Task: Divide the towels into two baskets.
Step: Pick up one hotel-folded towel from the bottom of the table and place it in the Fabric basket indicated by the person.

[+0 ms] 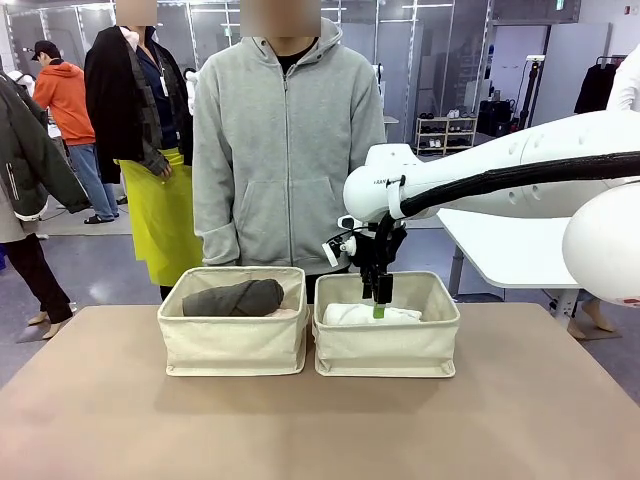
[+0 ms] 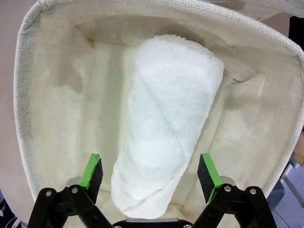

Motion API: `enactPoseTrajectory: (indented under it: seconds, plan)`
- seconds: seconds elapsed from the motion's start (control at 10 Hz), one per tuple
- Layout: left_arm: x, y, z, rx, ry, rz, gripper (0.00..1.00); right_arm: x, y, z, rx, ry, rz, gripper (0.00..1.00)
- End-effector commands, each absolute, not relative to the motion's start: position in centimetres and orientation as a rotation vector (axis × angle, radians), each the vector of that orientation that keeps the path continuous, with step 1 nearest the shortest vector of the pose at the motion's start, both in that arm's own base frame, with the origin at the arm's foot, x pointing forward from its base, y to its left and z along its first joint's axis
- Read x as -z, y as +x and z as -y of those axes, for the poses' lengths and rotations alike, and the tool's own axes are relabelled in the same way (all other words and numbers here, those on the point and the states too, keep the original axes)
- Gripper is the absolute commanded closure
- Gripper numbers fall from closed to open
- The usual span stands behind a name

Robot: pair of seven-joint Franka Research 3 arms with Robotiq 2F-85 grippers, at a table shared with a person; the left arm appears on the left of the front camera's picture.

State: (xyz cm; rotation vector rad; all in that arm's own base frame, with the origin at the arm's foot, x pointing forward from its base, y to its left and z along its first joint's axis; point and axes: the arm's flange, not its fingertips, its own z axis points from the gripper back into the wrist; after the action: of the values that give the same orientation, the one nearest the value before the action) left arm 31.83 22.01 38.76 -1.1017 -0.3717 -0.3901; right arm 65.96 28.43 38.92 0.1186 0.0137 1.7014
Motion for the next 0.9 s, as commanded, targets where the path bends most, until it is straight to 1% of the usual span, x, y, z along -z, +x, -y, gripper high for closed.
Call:
enactPoseTrajectory:
  seconds: [0.0,0.2,0.4,0.6,0.8]
  plan:
    - [-39.1,31.5,-22.2,0.391,-1.098,0.369,0.0,-38.9,66.0,-28.4,-1.701,0.119,-0.014,0.01]
    - [-39.1,31.5,-22.2,0.391,-1.098,0.369,0.0,-42.9,63.5,-25.5,-1.666,0.24,0.039,0.0]
    - [-39.1,31.5,-22.2,0.391,-1.098,0.369,0.0,-45.1,60.4,-21.1,-1.583,0.324,0.084,0.0]
    - [-39.1,31.5,-22.2,0.391,-1.098,0.369,0.0,-47.1,58.1,-15.6,-1.456,0.423,0.135,0.0]
    - [-39.1,31.5,-22.2,0.391,-1.098,0.369,0.0,-48.1,56.8,-9.2,-1.289,0.538,0.151,0.0]
